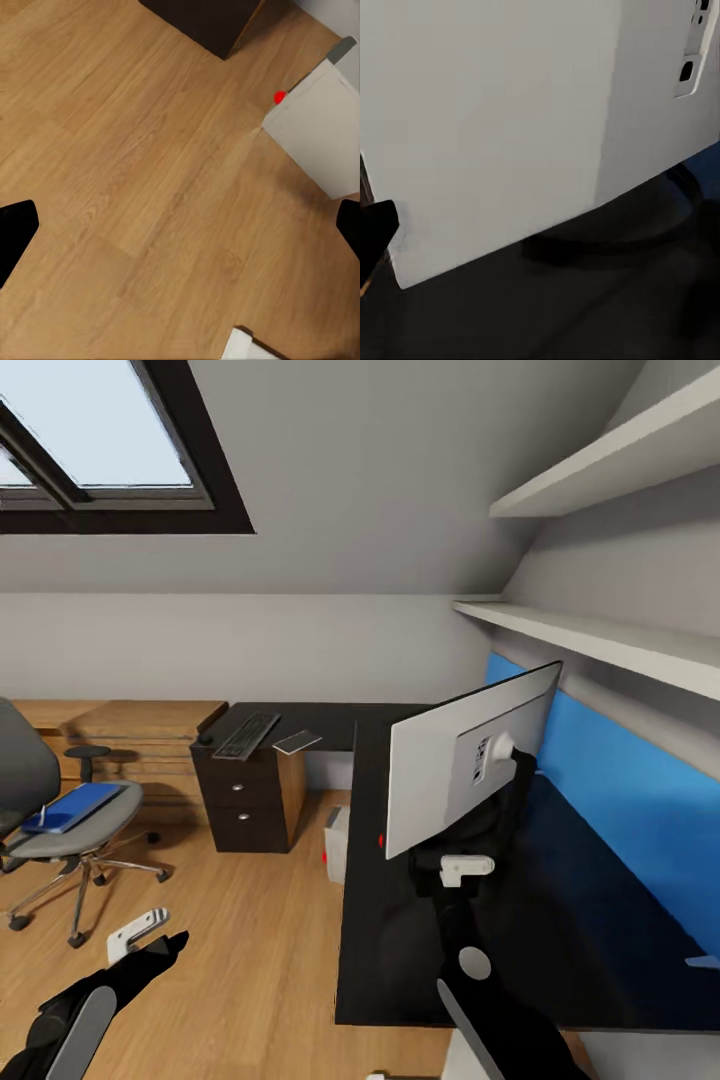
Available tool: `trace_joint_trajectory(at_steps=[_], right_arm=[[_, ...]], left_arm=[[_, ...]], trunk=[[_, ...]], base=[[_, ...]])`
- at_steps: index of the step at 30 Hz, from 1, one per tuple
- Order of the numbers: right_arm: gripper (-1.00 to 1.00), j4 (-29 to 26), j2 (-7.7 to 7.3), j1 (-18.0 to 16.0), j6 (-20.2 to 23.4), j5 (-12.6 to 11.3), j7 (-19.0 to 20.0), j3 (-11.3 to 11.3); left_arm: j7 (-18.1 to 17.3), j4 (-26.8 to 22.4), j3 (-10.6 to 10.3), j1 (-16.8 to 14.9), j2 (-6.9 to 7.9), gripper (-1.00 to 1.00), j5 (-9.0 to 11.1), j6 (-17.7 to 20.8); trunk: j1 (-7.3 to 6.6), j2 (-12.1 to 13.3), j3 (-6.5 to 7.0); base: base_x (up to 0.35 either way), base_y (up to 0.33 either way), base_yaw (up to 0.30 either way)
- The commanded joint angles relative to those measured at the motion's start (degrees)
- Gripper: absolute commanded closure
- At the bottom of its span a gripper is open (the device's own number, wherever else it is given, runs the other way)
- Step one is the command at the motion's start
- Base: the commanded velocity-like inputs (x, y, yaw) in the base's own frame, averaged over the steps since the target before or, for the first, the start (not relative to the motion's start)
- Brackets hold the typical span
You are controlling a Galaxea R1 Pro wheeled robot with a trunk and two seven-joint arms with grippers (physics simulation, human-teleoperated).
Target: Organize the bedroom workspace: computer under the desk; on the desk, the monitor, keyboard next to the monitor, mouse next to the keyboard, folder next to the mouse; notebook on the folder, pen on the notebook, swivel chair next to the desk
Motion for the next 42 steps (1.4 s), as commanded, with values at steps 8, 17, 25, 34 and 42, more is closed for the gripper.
trace_joint_trajectory(at_steps=[8, 17, 25, 34, 42], right_arm=[[-1.0, -2.6, -0.16, 1.3, -0.3, 0.8, -1.6, 5.4], [-1.0, -3.0, 0.21, 1.5, -0.4, 3.9, -15.9, 10.2], [-1.0, -3.1, 0.25, 1.5, -0.5, 4.3, -19.6, 11.3], [-1.0, -3.2, 0.24, 1.5, -0.5, 4.3, -19.9, 10.7], [-1.0, -3.2, 0.24, 1.5, -0.5, 4.2, -20.7, 10.3]], left_arm=[[0.5, -0.1, -0.3, 0.0, -0.02, -1.0, 0.6, 0.2], [0.6, 0.0, -0.4, 0.0, -0.06, -1.0, 0.7, 0.2], [0.6, 0.1, -0.4, 0.0, -0.06, -1.0, 0.8, 0.2], [0.6, 0.2, -0.4, 0.0, -0.06, -1.0, 0.8, 0.2], [0.7, 0.3, -1.7, -0.1, -0.06, -1.0, 0.8, 0.2]], trunk=[[0.02, 0.0, -0.07], [0.02, 0.0, -0.07], [0.02, 0.0, -0.07], [0.02, 0.0, -0.07], [0.02, 0.0, -0.07]], base=[[0.136, 0.321, 0.0], [0.206, 0.218, 0.0], [0.072, 0.023, 0.0], [0.169, 0.001, 0.0], [0.158, -0.033, 0.0]])
